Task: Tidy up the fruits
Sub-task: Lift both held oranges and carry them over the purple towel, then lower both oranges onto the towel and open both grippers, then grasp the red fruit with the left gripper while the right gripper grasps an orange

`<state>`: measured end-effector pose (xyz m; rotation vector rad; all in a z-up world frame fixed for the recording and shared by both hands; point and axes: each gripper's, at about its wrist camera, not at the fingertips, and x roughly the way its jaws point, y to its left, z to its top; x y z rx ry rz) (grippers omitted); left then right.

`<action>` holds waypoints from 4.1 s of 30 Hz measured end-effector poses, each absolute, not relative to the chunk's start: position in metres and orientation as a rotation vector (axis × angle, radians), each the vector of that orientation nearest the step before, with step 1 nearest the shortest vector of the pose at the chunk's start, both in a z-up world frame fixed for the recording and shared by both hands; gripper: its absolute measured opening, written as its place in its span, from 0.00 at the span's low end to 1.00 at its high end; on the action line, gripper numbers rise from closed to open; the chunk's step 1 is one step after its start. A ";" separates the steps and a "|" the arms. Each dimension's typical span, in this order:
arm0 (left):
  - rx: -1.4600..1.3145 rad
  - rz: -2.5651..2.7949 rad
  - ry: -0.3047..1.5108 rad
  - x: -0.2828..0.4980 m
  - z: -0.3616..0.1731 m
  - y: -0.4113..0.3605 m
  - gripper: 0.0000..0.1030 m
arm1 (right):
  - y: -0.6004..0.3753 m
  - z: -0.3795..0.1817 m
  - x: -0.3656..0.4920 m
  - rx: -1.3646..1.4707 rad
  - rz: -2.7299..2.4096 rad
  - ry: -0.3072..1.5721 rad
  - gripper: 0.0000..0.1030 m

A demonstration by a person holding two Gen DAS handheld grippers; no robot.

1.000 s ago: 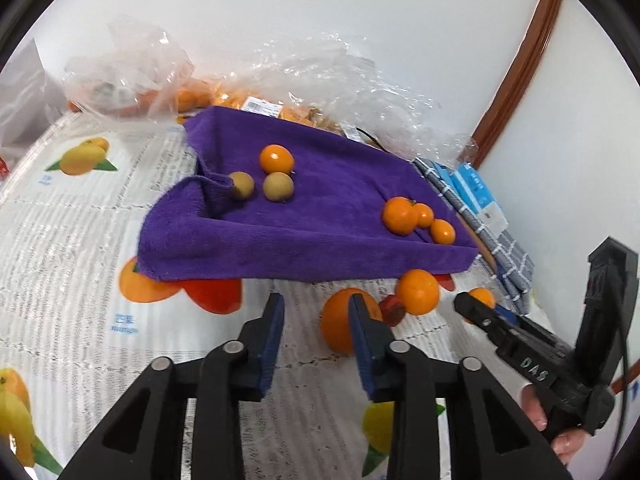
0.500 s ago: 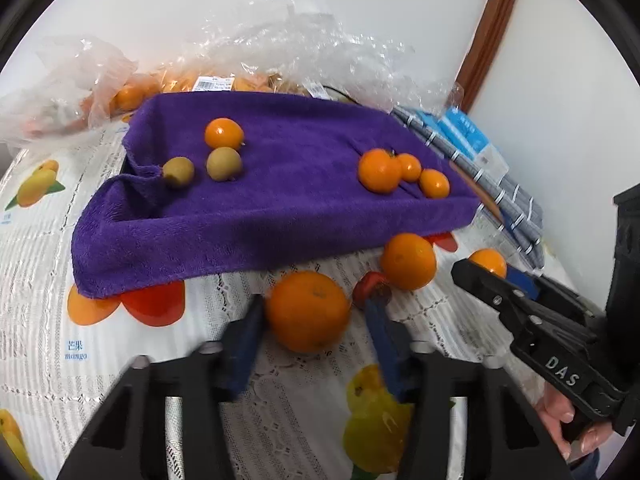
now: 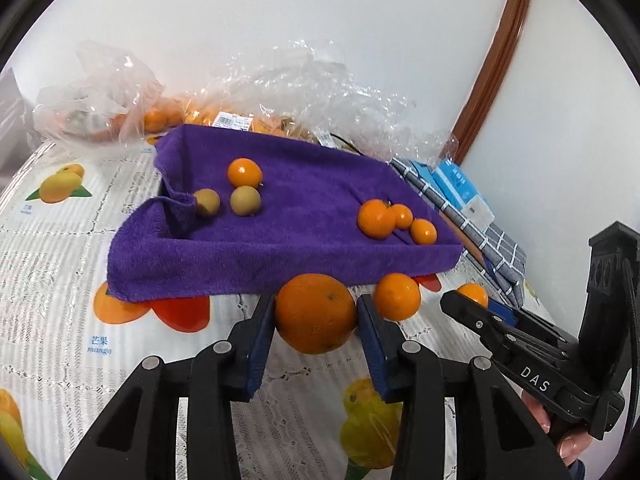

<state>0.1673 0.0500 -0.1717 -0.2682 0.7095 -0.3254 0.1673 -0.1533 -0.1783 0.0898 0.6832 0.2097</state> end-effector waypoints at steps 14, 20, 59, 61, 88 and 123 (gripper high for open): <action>-0.342 -0.266 0.651 0.164 -0.162 0.069 0.38 | -0.164 -0.171 0.161 0.121 0.204 0.636 0.34; -0.418 -0.199 0.597 0.166 -0.146 0.091 0.38 | -0.171 -0.151 0.176 0.092 0.221 0.608 0.34; -0.329 -0.101 0.710 0.257 -0.175 0.070 0.38 | -0.172 -0.174 0.271 0.012 0.216 0.714 0.41; -0.331 -0.113 0.709 0.257 -0.174 0.070 0.44 | -0.174 -0.173 0.266 0.030 0.223 0.714 0.42; -0.389 -0.118 0.664 0.247 -0.168 0.084 0.51 | -0.140 -0.200 0.230 0.119 0.414 0.903 0.47; 0.090 -0.421 0.850 0.203 -0.188 -0.020 0.48 | -0.222 -0.185 0.184 0.169 0.180 0.733 0.39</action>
